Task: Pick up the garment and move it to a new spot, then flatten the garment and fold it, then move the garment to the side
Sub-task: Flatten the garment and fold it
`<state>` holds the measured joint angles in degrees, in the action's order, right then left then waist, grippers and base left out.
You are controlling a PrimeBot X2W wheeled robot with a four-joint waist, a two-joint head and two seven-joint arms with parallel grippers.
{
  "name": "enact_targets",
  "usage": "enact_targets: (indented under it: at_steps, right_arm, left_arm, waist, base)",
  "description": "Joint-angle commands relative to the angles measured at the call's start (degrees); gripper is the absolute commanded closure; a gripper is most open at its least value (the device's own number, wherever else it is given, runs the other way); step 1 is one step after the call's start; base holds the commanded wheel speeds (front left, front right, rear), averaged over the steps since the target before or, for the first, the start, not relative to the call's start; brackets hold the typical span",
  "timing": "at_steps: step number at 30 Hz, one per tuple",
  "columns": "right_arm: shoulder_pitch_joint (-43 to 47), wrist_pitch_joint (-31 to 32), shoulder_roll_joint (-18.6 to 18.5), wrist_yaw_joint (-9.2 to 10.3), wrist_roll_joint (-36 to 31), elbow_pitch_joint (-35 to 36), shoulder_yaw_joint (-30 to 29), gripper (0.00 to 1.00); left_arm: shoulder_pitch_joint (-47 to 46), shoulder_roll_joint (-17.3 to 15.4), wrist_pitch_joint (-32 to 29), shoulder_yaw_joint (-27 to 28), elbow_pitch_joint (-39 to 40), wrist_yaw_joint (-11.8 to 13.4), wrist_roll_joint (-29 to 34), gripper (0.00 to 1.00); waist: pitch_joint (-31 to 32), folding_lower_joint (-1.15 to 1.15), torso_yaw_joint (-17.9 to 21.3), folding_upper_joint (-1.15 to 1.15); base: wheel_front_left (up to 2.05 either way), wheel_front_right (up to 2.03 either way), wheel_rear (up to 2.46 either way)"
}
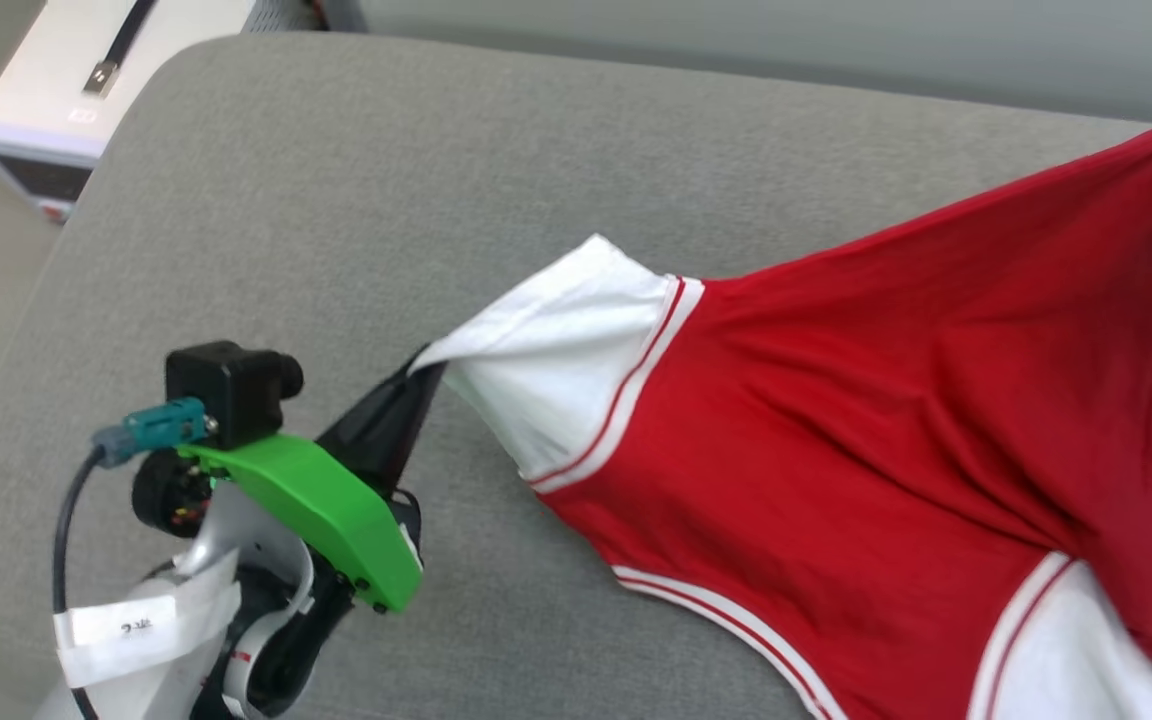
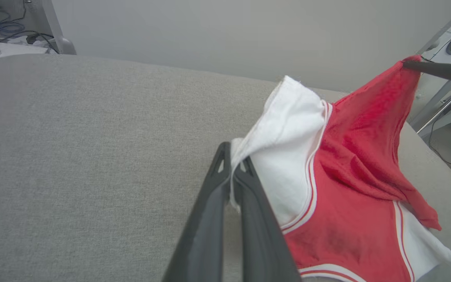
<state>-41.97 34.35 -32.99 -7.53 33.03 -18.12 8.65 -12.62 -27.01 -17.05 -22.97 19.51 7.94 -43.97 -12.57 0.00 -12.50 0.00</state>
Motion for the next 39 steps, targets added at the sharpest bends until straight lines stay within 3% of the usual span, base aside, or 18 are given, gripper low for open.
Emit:
enact_targets:
  at_steps: [1, 12, 27, 39]
  right_arm:
    - [1.3, -1.0, -0.1, 0.04, 0.3, 1.0, -0.5, 1.00]
    - [9.0, -2.1, 0.7, 0.04, 1.9, 11.6, -6.3, 1.00]
    - [16.1, -1.4, 6.6, 0.04, -1.0, 27.4, -14.9, 1.00]
    - [9.0, -3.3, 8.2, 0.04, -3.5, 30.7, -16.3, 1.00]
  left_arm:
    - [-1.8, -0.5, 0.6, 0.8, 0.8, 0.7, 1.2, 1.00]
    - [-8.4, -0.3, 2.9, 4.1, 4.7, 2.9, 4.2, 1.00]
    - [-17.0, 1.1, 8.7, 8.3, 5.0, 5.0, 8.0, 1.00]
    - [-28.6, -5.9, 6.2, 10.0, 3.6, 0.5, 11.5, 1.00]
  waist:
    - [4.0, 0.00, 4.2, 0.00]
    - [7.7, 0.00, 8.5, 0.00]
    - [10.3, 0.00, 12.3, 0.00]
    - [4.8, 0.00, 13.5, 0.00]
  base:
    - [0.00, 0.00, 0.00]
    - [0.00, 0.00, 0.00]
    - [0.00, 0.00, 0.00]
    - [0.00, 0.00, 0.00]
